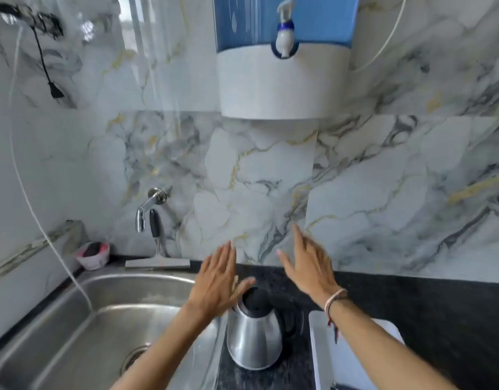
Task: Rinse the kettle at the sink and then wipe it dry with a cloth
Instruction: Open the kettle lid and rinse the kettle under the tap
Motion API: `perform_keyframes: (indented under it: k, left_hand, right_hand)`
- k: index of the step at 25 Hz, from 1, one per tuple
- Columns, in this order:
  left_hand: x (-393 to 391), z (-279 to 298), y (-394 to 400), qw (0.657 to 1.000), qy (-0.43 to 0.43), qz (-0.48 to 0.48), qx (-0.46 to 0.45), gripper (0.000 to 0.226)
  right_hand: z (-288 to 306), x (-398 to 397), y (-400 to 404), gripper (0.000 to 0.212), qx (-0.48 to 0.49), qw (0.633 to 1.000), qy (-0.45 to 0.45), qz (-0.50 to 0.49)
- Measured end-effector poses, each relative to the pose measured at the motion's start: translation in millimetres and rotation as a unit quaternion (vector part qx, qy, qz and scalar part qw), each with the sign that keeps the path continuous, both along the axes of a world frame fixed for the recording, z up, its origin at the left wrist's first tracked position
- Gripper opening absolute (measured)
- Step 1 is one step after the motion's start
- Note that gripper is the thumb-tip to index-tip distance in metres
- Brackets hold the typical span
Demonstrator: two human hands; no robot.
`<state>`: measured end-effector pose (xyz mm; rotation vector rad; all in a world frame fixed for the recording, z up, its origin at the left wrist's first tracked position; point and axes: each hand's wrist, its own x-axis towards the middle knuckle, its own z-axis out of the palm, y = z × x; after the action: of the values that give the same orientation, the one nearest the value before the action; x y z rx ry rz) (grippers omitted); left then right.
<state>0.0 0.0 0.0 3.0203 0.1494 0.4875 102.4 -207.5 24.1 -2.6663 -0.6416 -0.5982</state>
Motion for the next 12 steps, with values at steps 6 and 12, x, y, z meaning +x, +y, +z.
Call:
perform_keyframes:
  k: [6,12]
  left_hand:
    - [-8.4,-86.9,-5.7,0.99,0.14,-0.03,0.009,0.12]
    - [-4.7,-113.0,3.8,0.99,0.13,-0.027,-0.04,0.119]
  right_hand:
    - [-73.2,-38.8,48.4,0.063,-0.058,0.965,0.253,-0.045]
    - [-71.9,-27.8,73.0,0.04,-0.095,0.96,0.255,-0.059]
